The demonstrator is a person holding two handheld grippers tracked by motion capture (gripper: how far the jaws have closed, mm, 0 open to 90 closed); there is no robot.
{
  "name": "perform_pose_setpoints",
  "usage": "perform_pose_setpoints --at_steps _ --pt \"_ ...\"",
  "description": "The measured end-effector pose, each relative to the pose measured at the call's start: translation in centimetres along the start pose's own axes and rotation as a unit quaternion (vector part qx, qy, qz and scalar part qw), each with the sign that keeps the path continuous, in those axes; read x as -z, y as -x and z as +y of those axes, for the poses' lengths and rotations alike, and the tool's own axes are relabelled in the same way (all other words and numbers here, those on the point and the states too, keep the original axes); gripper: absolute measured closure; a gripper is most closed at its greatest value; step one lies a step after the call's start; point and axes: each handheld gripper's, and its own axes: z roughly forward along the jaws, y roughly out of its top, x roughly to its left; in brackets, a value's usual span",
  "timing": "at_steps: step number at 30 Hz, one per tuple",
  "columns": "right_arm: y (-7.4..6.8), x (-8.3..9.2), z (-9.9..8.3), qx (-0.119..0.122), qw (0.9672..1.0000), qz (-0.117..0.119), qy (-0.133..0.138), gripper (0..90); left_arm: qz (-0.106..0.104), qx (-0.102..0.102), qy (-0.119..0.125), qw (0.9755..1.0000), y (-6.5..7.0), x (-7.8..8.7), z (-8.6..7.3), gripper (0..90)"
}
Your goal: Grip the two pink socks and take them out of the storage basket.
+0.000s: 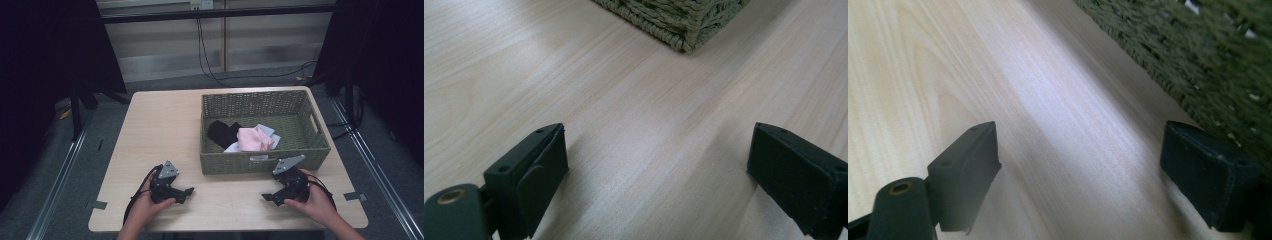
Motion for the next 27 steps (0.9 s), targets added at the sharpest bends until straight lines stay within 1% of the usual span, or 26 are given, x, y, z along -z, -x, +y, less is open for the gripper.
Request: perform_pose_setpoints --at_steps 3,7,9,10,15,20,27 --pt "0.1 0.3 0.4 0.000 1.0000 0.004 -0.004 15.7 0.000 0.000 0.000 1.0000 0.0 0.0 0.0 8.7" --pt "0.5 1.2 1.2 -0.004 0.9996 0.020 -0.018 17.3 0.000 0.000 0.000 1.0000 0.0 0.0 0.0 8.7" --pt "0.5 1.4 1.3 -0.002 0.9996 0.020 -0.022 17.5 0.000 0.000 0.000 1.0000 0.0 0.0 0.0 8.7" --pt "0.6 1.9 1.7 -0.003 0.9993 0.022 -0.030 17.8 0.000 0.000 0.000 1.0000 0.0 0.0 0.0 8.7" --pt "0.9 2.8 2.5 0.000 0.9988 0.028 -0.040 18.4 0.000 0.000 0.000 1.0000 0.0 0.0 0.0 8.7" --pt "1.3 3.7 3.0 -0.007 0.9982 0.032 -0.050 19.1 0.000 0.000 0.000 1.0000 0.0 0.0 0.0 8.7" --pt "1.8 5.0 3.6 -0.009 0.9971 0.041 -0.063 21.6 0.000 0.000 0.000 1.0000 0.0 0.0 0.0 8.7"
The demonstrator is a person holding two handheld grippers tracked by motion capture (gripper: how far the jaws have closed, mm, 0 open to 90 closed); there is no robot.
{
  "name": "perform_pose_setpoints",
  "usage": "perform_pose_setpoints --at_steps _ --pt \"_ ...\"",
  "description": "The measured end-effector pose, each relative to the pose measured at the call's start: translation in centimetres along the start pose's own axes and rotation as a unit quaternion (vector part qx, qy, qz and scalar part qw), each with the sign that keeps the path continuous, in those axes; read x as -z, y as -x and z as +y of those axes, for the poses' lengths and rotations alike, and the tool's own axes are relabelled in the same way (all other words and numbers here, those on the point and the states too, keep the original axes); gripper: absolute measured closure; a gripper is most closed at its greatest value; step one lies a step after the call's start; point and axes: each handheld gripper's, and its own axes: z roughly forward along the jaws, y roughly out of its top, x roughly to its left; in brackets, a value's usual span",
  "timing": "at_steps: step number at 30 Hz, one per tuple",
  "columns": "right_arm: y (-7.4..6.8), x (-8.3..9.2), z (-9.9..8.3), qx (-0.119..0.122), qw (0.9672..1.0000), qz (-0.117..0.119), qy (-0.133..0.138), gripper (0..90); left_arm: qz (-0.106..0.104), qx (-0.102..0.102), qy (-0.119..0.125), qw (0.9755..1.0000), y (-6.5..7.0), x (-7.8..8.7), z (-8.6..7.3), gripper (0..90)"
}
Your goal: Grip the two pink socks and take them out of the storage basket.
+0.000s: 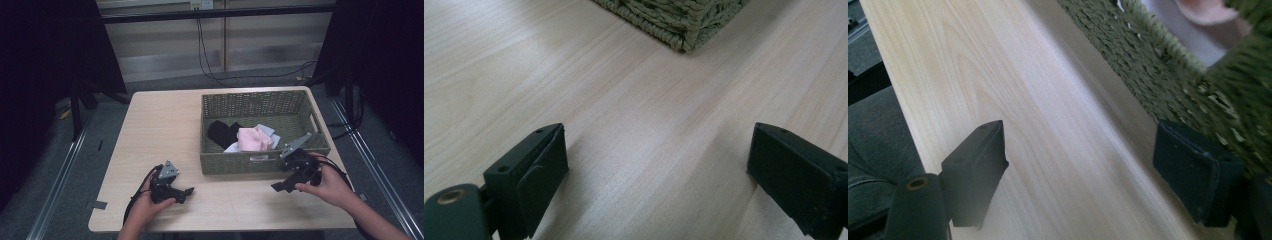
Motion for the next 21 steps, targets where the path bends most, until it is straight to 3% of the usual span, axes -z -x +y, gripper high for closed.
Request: perform_pose_setpoints --at_steps 8,21 --pt "0.2 1.7 1.0 -0.003 0.9999 0.005 -0.009 22.9 0.000 0.000 0.000 1.0000 0.0 0.0 0.0 8.7" --pt "0.9 4.7 3.6 -0.006 0.9999 0.014 -0.001 24.8 0.000 0.000 0.000 1.0000 0.0 0.0 0.0 8.8"
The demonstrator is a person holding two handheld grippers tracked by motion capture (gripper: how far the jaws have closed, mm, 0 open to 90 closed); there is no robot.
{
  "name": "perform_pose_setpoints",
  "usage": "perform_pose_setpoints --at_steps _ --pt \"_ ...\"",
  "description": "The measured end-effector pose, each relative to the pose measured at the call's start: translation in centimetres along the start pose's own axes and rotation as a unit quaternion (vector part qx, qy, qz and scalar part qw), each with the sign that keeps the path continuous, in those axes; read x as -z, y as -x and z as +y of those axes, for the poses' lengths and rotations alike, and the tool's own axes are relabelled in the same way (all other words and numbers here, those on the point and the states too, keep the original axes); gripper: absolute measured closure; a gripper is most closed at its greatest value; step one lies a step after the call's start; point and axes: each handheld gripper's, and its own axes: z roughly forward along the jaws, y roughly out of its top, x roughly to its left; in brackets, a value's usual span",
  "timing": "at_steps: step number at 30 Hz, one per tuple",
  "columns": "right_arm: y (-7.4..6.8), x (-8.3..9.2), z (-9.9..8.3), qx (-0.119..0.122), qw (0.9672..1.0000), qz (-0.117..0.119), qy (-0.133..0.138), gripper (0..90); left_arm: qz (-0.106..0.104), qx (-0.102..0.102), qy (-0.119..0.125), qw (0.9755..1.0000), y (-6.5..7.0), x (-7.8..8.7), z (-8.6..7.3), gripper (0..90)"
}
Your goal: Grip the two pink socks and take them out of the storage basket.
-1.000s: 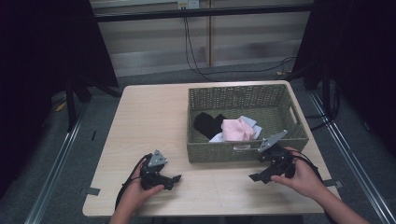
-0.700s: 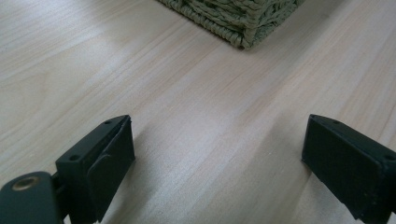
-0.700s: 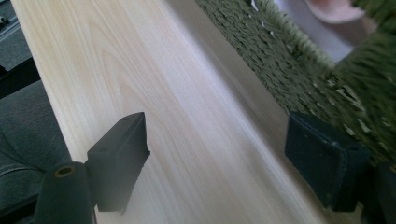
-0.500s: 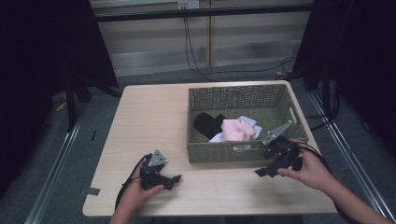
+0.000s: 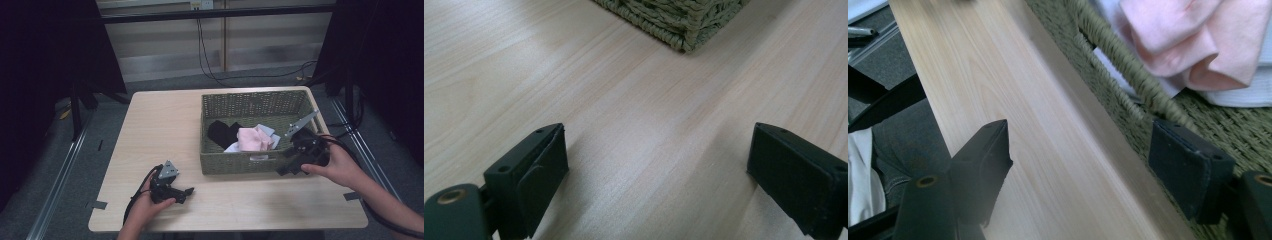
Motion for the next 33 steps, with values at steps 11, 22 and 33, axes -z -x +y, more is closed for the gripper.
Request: perform_pose_setpoints --at_steps 11,22,33 --pt "1.3 1.0 2.0 -0.016 0.9998 0.005 -0.007 25.0 -0.001 -0.001 -0.001 1.0000 0.0 0.0 0.0 8.8" --pt "4.6 1.5 3.4 -0.043 0.9988 -0.025 0.003 26.2 0.000 0.003 0.002 1.0000 0.0 0.0 0.0 8.6" --pt "7.5 -0.6 4.6 -0.063 0.9970 -0.045 -0.010 28.4 0.000 0.002 0.003 1.0000 0.0 -0.1 0.0 8.6"
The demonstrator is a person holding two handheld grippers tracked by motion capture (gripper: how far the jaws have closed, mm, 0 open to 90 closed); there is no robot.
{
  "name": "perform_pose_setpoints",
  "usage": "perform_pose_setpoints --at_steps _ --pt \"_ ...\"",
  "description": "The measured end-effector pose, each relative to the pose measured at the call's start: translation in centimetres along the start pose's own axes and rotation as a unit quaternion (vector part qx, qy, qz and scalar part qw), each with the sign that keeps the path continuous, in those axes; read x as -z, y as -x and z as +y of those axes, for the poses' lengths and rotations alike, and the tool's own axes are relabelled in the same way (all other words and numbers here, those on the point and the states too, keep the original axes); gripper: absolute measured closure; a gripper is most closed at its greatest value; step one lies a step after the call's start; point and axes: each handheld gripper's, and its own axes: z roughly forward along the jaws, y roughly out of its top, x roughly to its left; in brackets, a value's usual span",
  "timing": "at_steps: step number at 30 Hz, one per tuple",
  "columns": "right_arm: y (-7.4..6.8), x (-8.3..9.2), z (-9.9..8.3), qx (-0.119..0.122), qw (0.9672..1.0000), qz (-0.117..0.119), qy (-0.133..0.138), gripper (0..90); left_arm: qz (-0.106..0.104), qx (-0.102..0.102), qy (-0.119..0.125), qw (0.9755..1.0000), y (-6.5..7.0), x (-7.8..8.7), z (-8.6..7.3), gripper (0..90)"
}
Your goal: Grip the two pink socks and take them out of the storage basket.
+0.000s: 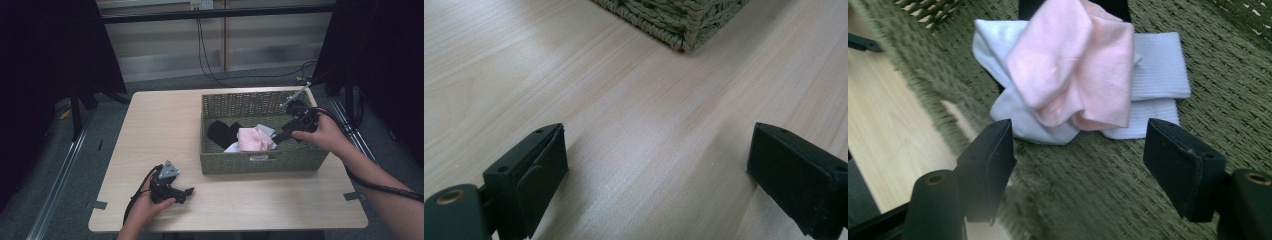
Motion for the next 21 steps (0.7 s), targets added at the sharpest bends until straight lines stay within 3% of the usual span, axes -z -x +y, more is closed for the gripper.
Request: perform_pose_setpoints --at_steps 12,21 --pt "1.8 -3.0 0.5 -0.013 0.9996 -0.001 -0.024 34.8 0.002 -0.001 0.001 1.0000 0.0 0.0 0.0 8.5" --pt "2.4 -5.0 0.8 -0.010 0.9993 -0.007 -0.034 32.7 -0.001 0.002 0.001 1.0000 0.0 0.0 0.0 8.4"
